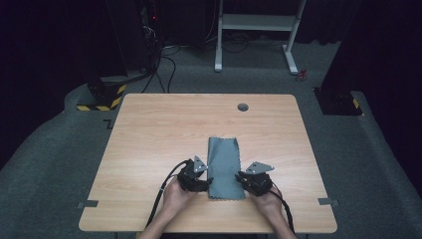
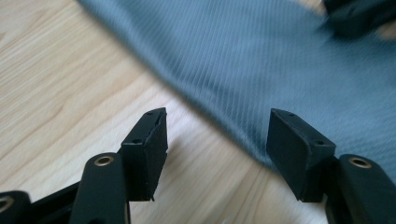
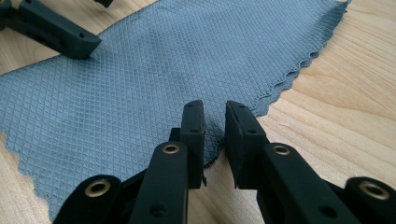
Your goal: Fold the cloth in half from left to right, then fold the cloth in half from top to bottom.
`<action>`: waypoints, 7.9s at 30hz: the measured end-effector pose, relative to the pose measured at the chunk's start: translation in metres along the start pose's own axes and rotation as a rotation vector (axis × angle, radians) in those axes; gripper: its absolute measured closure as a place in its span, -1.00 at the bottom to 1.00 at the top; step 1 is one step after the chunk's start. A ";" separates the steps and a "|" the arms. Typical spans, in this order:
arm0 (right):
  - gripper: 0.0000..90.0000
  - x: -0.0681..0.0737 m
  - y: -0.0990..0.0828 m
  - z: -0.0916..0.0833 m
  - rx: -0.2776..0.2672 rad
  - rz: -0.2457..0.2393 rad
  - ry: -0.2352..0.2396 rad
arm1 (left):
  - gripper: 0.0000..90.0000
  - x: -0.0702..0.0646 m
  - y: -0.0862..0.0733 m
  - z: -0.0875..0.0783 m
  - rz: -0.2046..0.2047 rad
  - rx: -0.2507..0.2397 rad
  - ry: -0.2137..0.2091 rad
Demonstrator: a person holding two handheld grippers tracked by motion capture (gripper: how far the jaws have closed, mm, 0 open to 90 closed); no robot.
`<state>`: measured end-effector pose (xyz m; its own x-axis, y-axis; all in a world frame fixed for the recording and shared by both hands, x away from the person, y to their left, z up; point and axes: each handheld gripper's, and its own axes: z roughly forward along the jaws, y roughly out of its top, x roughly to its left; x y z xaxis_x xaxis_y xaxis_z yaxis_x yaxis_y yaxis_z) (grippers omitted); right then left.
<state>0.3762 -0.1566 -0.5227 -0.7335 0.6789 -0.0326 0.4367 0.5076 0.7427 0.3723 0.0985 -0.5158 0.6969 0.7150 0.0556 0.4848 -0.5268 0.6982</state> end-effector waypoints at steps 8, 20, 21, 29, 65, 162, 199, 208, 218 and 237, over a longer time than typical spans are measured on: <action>0.72 0.000 0.000 0.000 0.000 0.002 0.002 | -0.14 -0.010 -0.005 -0.012 -0.022 -0.048 -0.067; 0.72 0.000 0.000 0.000 0.000 0.005 0.001 | -0.15 -0.023 -0.023 -0.015 0.019 -0.061 -0.062; 0.72 0.000 0.000 0.000 0.000 0.006 0.001 | -0.15 -0.022 -0.024 -0.015 0.006 -0.071 -0.068; 0.72 0.001 0.000 0.000 -0.001 -0.006 -0.004 | -0.20 -0.021 -0.027 -0.014 -0.017 -0.087 -0.070; 0.63 -0.056 0.050 0.048 0.017 0.114 -0.048 | -0.07 0.067 0.053 0.059 -0.205 -0.003 0.149; 0.99 -0.061 0.078 0.032 -0.010 0.079 0.000 | 0.96 0.068 0.061 0.028 -0.110 -0.100 -0.083; 0.99 -0.045 0.045 0.014 -0.083 0.077 0.079 | 0.97 0.043 0.031 0.013 -0.116 -0.147 -0.141; 0.99 -0.042 0.036 0.009 -0.104 0.099 0.097 | 0.97 0.038 0.027 0.009 -0.114 -0.160 -0.156; 0.99 -0.029 0.026 0.002 -0.114 0.065 0.107 | 0.97 0.029 0.014 0.002 -0.100 -0.184 -0.156; 0.98 -0.014 0.007 -0.007 -0.109 0.021 0.115 | 0.97 0.015 0.001 -0.002 -0.056 -0.174 -0.178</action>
<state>0.3856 -0.1660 -0.5118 -0.7826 0.6201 0.0559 0.3980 0.4291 0.8108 0.3815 0.1098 -0.5129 0.7613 0.6403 -0.1022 0.4374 -0.3907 0.8100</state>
